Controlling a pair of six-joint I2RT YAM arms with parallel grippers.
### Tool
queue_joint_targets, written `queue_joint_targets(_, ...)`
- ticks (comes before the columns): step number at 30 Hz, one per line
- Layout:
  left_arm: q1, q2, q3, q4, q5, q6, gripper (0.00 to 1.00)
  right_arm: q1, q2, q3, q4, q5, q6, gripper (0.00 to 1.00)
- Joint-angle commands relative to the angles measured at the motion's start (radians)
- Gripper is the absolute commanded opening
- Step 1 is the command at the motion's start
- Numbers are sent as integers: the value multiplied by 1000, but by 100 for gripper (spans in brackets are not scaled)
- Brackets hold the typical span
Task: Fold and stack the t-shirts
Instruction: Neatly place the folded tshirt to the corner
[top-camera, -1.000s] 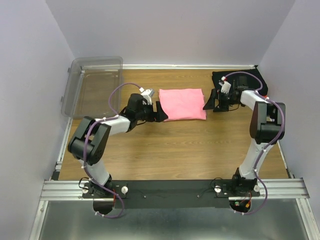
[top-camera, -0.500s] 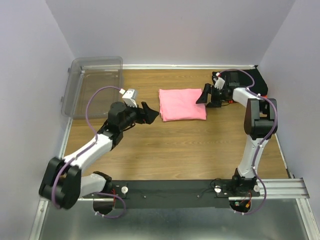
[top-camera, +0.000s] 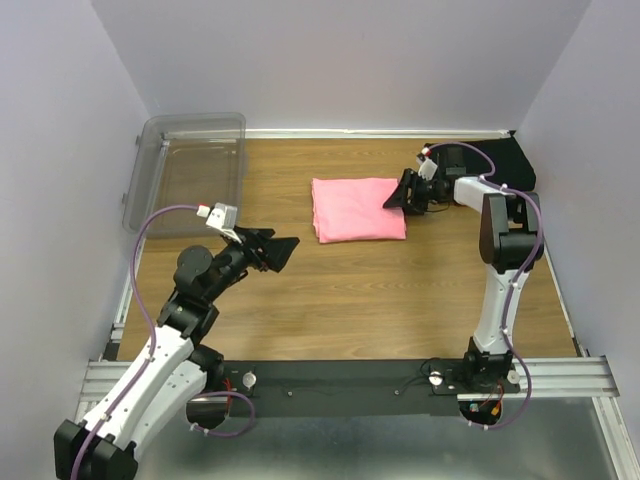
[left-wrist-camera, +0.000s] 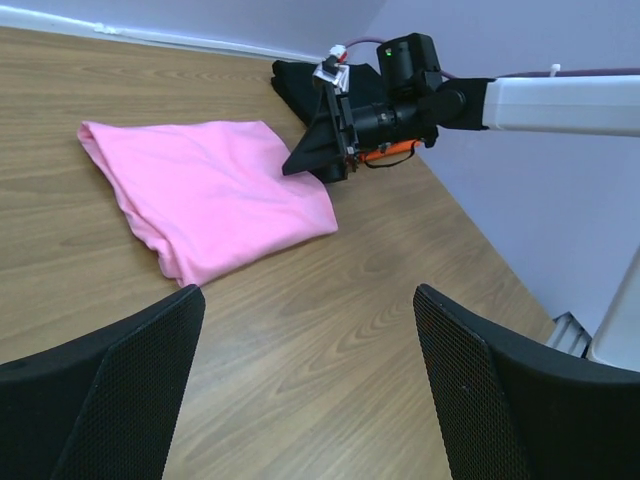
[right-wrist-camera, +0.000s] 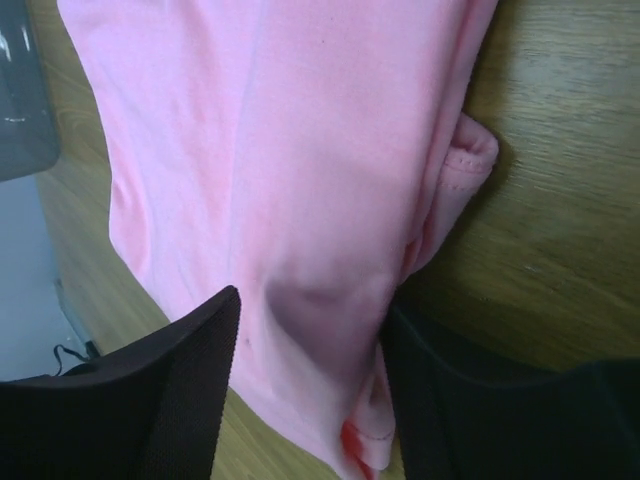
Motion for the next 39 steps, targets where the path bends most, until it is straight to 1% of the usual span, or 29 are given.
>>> queue_joint_targets(1,5,-95,-32,-80,-28,-43,94,23,131,-26,-106,97,6,57)
queue_joint_targets(2,5,-106,-40,-83,-31,-53,95,23,137,-23,-108,89,8,43)
queue_joint_targets(3,5,-116,-50,-82,-39,-64,96,23,140,-19,-108,85,5,36)
queue_joint_targets(5,5,-110,-99,-25,-37,-98,97,23,140,-16,-109,65,-2,23)
queue_joint_targets(6,5,-90,-115,2,-25,-115,97,22,137,-12,-111,59,-12,11)
queue_joint_targets(7,4,-64,-127,25,-22,-136,97,22,131,-9,-111,37,-20,5)
queue_joint_targets(8,4,-1,-129,61,-17,-144,97,20,123,-6,-111,28,-29,0)
queue_joint_targets(9,4,30,-132,82,-2,-156,97,19,102,3,-115,-6,-63,1)
queue_joint_targets(11,4,117,-141,173,7,-184,97,19,58,12,-125,-6,-135,1)
queue_joint_targets(13,4,179,-130,226,-28,-210,98,19,30,20,-126,23,-164,1)
queue_joint_targets(14,4,262,-110,245,-52,-212,98,19,22,27,-129,29,-170,0)
queue_joint_targets(15,4,315,-83,251,-72,-201,98,19,17,33,-138,34,-181,1)
queue_joint_targets(16,4,375,-11,250,-74,-186,98,19,19,38,-143,32,-186,1)
queue_joint_targets(17,4,503,31,247,-69,-170,98,17,20,43,-148,29,-187,0)
queue_joint_targets(18,4,568,73,242,-60,-147,98,19,34,49,-155,28,-189,0)
queue_joint_targets(19,4,690,157,224,-57,-143,98,19,39,53,-158,28,-189,1)
queue_joint_targets(21,5,797,236,202,-92,-116,98,17,45,50,-163,28,-196,0)
queue_joint_targets(22,7,846,322,184,-118,-116,99,15,46,50,-166,32,-199,0)
queue_joint_targets(23,10,940,371,108,-134,-101,98,17,43,49,-171,32,-203,1)
queue_joint_targets(24,8,985,416,77,-166,-77,98,15,42,44,-172,32,-207,1)
queue_joint_targets(25,10,1068,506,-12,-178,-77,98,14,36,46,-174,31,-209,0)
queue_joint_targets(27,8,1159,596,-77,-195,-55,98,12,33,47,-174,31,-212,0)
queue_joint_targets(28,10,1159,626,-77,-203,-60,98,11,31,47,-174,29,-212,1)
queue_joint_targets(29,8,1206,653,-129,-206,-48,98,12,33,50,-175,29,-210,1)
queue_joint_targets(32,-2,1288,739,-206,-206,-31,97,11,34,57,-177,29,-215,1)
queue_joint_targets(35,-8,1341,781,-221,-172,-21,92,11,39,63,-178,31,-213,1)
queue_joint_targets(39,-15,1421,833,-234,-97,-12,77,11,42,67,-181,31,-213,1)
